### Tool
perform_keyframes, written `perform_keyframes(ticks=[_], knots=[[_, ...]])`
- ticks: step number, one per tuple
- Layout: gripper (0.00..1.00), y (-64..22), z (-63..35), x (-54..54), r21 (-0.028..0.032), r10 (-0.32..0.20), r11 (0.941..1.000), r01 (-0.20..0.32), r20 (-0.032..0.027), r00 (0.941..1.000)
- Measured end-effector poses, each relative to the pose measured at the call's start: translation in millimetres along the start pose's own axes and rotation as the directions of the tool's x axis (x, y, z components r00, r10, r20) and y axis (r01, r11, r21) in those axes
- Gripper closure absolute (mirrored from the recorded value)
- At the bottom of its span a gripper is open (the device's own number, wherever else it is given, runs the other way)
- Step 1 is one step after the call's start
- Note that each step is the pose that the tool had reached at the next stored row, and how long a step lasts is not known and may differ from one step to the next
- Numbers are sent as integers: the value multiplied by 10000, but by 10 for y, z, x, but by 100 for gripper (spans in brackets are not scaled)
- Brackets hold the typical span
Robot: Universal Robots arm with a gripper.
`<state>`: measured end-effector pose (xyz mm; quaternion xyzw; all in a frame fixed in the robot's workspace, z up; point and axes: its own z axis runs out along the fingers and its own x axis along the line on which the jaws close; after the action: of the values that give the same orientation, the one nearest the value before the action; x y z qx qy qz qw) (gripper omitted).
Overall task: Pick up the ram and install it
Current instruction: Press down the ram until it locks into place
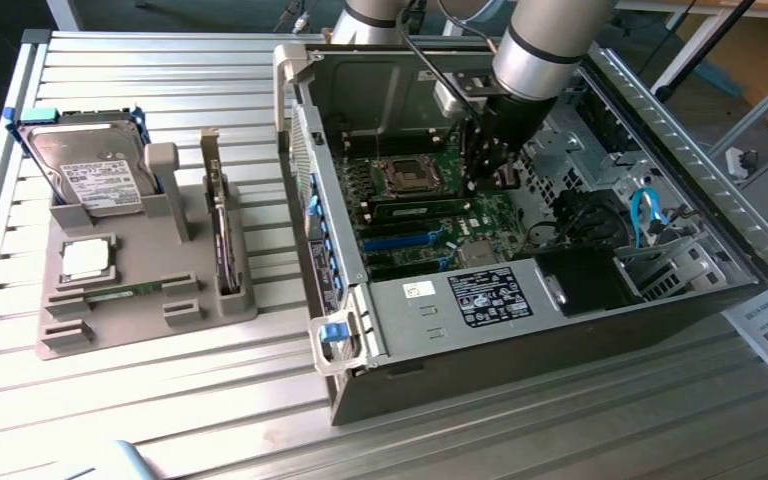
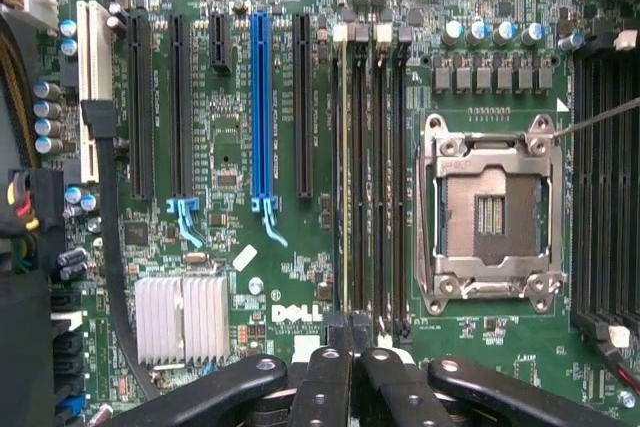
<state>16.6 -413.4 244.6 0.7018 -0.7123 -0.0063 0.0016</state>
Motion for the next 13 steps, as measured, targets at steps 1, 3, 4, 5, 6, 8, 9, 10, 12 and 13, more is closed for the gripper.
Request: perform_keyframes(ticks=[1, 3, 4, 5, 6, 8, 9, 10, 12, 13], knots=[[90, 18, 1, 0, 0, 1, 10000, -1, 0, 10000], [90, 83, 3, 1, 0, 1, 10000, -1, 0, 10000], [90, 113, 4, 2, 0, 1, 10000, -1, -1, 10000], [90, 135, 4, 2, 0, 1, 10000, -1, -1, 10000], [90, 170, 5, 3, 0, 0, 10000, 0, -1, 10000], [90, 233, 5, 3, 0, 1, 10000, -1, -1, 10000], [90, 253, 6, 3, 0, 1, 10000, -1, -1, 10000], [90, 276, 6, 3, 1, 1, 10000, -1, 0, 10000], [90, 350, 7, 5, 0, 1, 10000, -1, -1, 10000], [90, 371, 8, 5, 1, 1, 10000, -1, 0, 10000]])
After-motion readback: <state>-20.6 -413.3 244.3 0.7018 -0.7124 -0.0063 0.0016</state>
